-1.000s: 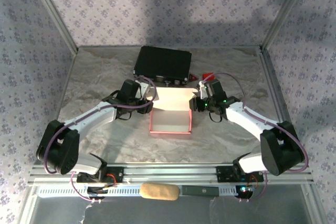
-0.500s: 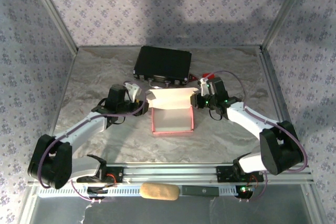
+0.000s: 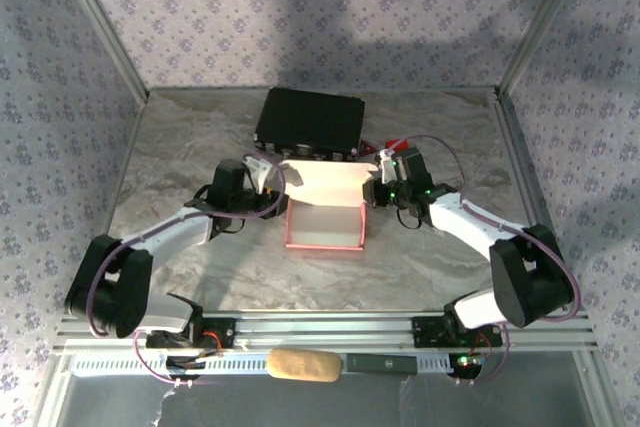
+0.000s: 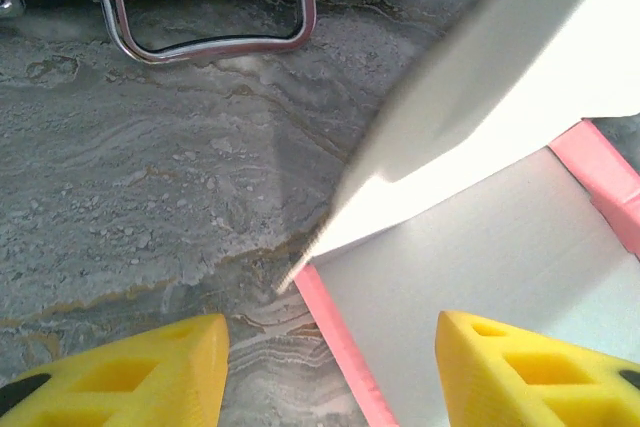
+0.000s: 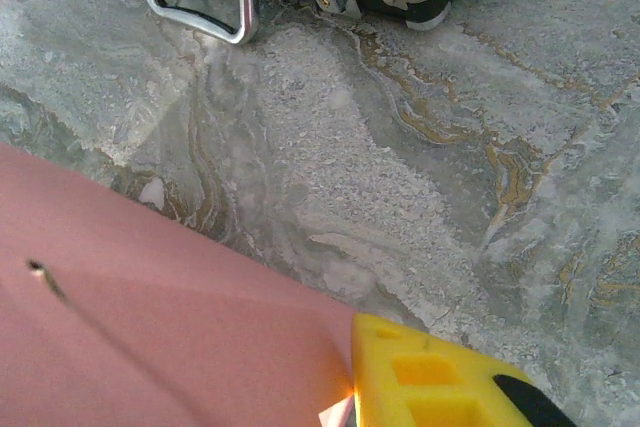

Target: Fold the paper box

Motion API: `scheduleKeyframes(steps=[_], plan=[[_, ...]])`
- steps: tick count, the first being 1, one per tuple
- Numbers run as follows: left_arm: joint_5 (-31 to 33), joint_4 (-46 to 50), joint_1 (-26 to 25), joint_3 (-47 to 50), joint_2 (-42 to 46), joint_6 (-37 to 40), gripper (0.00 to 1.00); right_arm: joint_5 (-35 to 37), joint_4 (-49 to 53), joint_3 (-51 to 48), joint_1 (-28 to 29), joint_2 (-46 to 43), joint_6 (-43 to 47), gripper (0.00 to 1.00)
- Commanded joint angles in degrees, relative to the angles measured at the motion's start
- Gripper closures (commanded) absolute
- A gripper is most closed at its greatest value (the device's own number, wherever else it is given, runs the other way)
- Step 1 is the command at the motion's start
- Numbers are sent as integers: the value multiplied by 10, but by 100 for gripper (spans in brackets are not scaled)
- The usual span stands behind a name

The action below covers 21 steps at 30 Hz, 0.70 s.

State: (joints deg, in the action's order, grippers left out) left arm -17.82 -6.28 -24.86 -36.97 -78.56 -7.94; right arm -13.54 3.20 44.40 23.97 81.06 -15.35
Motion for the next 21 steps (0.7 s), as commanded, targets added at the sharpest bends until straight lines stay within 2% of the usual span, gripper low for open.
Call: scheduleKeyframes(steps=[1,5,9,12,15,21], plan=[[-13,-36,-6,-30,-25,11,47,-5,2,7,-3,7,10,78],[29,-36,-15,-42,-32,21,47,-3,4,11,-3,10,13,82],[70,-44,-7,-22,11,21,45,6,11,15,-5,9,21,90],[21,-38,30,-19,26,-3,42,13,17,22,-2,11,32,95],[4,-9,50,-37,25,-3,37,22,32,33,7,13,52,100],[-62,51,94,-109,-30,35,39,-15,74,45,31,-18,113,100]])
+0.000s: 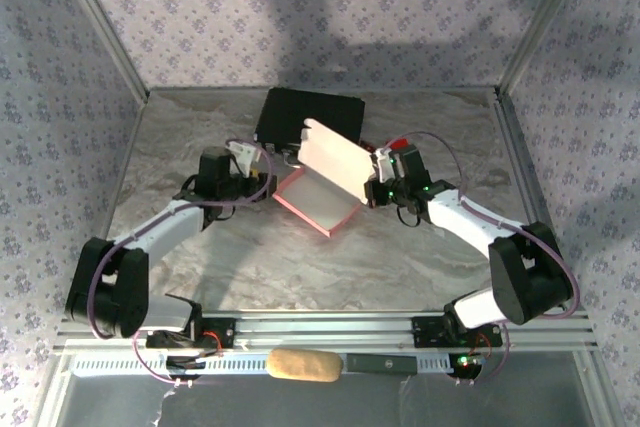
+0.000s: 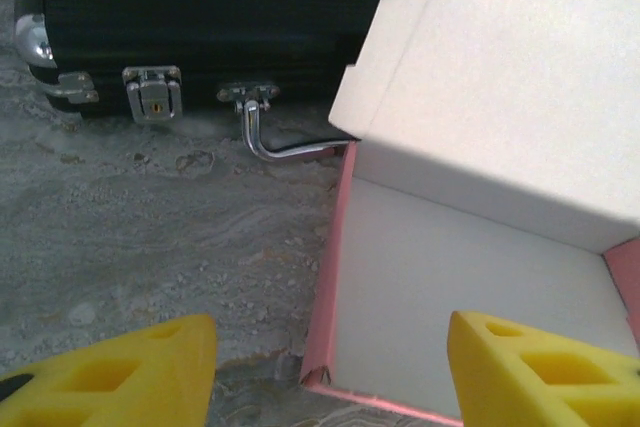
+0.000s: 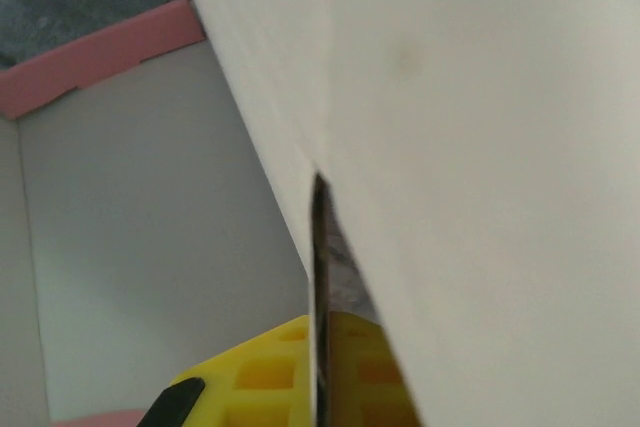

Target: Fold the paper box

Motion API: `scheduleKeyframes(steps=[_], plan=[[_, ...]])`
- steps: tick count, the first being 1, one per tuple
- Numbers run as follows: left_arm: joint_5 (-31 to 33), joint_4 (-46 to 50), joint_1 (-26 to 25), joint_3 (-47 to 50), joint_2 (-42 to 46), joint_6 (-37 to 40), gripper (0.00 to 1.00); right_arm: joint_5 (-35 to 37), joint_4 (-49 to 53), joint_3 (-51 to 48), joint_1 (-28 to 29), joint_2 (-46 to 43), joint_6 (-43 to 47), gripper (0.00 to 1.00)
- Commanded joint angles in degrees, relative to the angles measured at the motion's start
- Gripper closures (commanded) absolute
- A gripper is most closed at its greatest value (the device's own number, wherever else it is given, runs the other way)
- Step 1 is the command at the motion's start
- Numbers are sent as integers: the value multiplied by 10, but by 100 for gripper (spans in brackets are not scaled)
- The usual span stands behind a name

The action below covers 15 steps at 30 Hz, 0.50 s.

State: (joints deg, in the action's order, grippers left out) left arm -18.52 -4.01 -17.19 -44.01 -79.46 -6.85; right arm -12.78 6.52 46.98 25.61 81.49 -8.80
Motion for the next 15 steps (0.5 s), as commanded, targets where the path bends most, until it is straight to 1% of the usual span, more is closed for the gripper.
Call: scheduleKeyframes(steps=[1,2,5,10,15], plan=[[-70,24,27,-44,-29,22,40,-31,48,19,21,-28,54,100],[-90,8,34,-44,-35,16,41,-33,58,21,30,-35,63,100],[-129,-38,36,-37,-56,25,40,-35,83,25,48,-41,73,100],[-171,-30,37,-98,-138,27,39,-57,94,34,45,-26,78,100],[-243,-22,39,-156,-204,23,41,-75,97,42,27,-5,78,100]])
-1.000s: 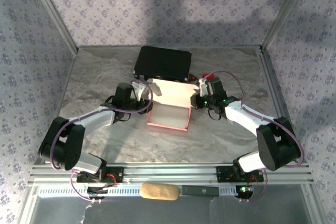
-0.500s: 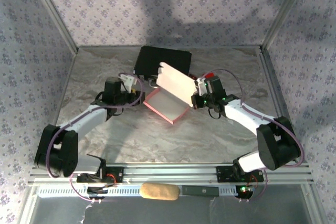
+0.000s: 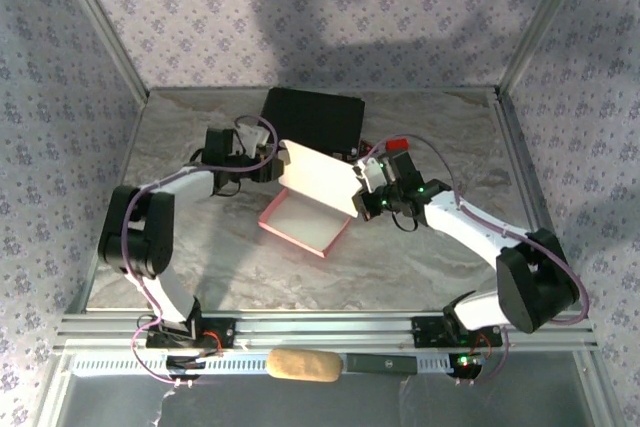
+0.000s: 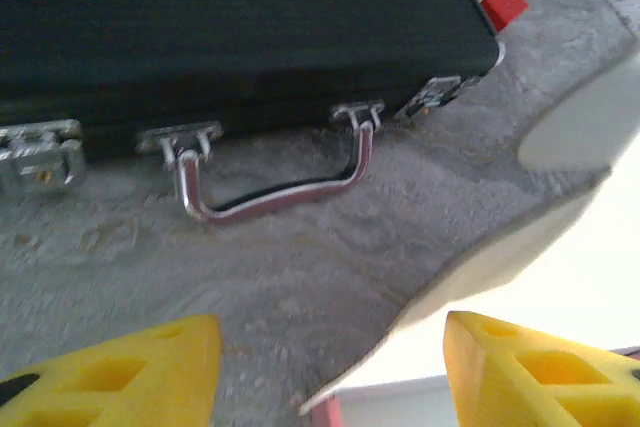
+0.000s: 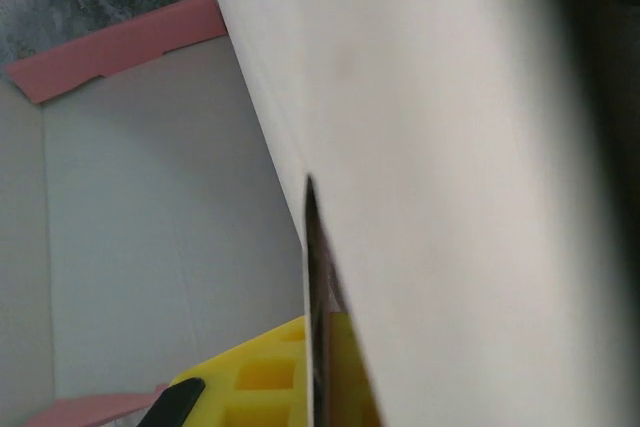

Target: Fold the paper box

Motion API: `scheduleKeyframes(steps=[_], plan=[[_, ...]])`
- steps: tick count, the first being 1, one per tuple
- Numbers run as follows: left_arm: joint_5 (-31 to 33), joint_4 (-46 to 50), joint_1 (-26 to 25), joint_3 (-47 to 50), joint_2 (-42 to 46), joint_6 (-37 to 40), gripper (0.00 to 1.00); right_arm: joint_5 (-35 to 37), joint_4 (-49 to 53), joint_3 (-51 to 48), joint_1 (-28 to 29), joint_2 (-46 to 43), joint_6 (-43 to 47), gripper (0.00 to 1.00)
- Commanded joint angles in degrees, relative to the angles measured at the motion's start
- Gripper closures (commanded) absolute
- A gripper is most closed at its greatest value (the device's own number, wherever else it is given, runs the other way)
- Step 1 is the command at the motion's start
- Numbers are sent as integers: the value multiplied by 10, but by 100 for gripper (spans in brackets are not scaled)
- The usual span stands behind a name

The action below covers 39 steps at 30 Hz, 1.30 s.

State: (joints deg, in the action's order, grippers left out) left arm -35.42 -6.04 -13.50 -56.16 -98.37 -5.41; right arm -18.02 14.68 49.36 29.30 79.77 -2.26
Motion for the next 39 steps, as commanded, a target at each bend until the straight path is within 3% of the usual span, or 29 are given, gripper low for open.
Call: scheduleKeyframes(steps=[1,6,10,20,27,33,39], plan=[[-86,-5,2,-36,-20,8,41,-26,14,19,-12,15,13,100],[-98,-2,-4,-46,-36,19,44,-35,8,23,-23,32,14,100],[-90,10,-11,-47,-41,26,52,-30,5,24,-29,40,12,100],[27,12,-44,-2,15,29,72,15,15,45,-24,51,-8,100],[153,24,-81,26,79,14,69,98,39,80,-7,57,-57,100],[166,21,-93,41,79,0,70,125,38,91,11,65,-77,100],[244,-5,-121,56,85,-60,72,162,45,109,29,81,-116,100]])
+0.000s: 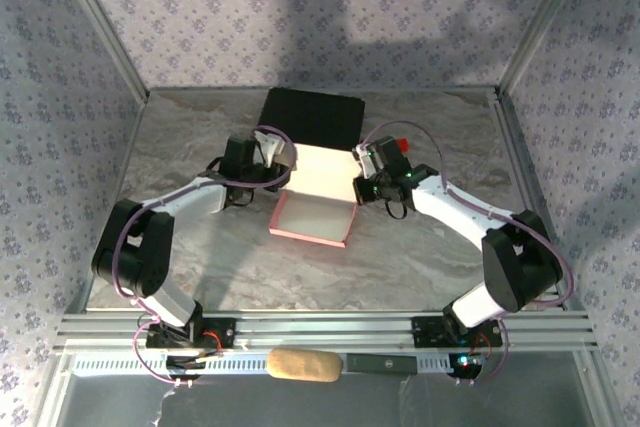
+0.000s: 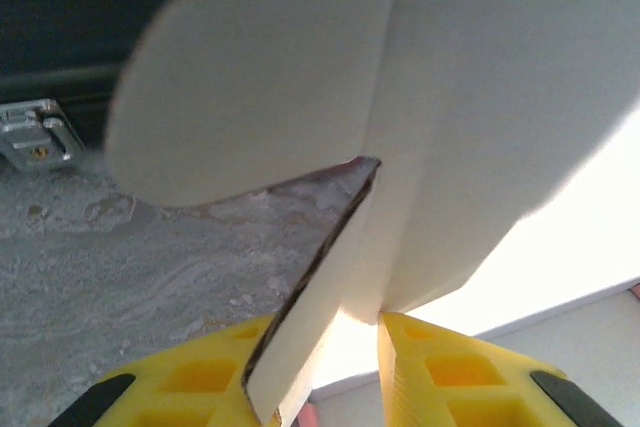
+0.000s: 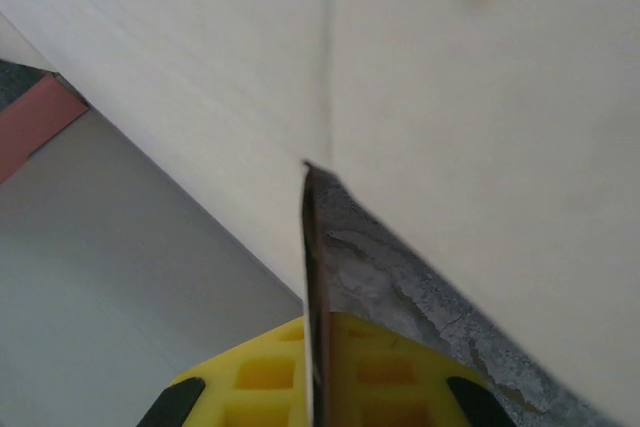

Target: Fold the paper box

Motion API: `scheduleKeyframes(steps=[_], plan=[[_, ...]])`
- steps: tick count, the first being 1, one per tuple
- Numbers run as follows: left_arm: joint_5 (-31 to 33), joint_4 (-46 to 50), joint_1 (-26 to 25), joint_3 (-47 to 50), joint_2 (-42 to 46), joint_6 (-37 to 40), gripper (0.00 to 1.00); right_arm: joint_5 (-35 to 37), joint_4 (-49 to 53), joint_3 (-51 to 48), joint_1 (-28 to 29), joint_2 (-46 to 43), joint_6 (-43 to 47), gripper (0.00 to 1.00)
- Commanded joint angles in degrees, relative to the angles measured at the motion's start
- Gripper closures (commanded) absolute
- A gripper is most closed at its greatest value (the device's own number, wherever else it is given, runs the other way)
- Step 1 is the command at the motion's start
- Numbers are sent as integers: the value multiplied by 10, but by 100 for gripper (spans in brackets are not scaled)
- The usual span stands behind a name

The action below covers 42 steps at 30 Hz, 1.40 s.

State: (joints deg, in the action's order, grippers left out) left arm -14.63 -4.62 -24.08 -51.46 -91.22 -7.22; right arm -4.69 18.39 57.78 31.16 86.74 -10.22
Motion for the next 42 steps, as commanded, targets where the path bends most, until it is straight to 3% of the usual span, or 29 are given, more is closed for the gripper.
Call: scheduleKeyframes(steps=[1,6,13,23,27,38,42], plan=[[48,-21,-20,8,13,-54,74,34,7,28,12,15,-46,100],[93,-33,-42,6,11,-127,90,77,7,45,26,25,-114,100],[128,-58,-57,11,7,-184,100,125,-28,47,50,36,-176,100],[183,-162,-63,61,60,-226,100,190,-171,13,68,24,-188,100],[189,-222,-64,90,66,-239,100,197,-275,-23,67,39,-181,100],[229,-488,-103,216,35,-223,100,247,-570,-172,101,70,-150,100],[242,-552,-123,245,14,-216,100,265,-598,-200,118,66,-141,100]])
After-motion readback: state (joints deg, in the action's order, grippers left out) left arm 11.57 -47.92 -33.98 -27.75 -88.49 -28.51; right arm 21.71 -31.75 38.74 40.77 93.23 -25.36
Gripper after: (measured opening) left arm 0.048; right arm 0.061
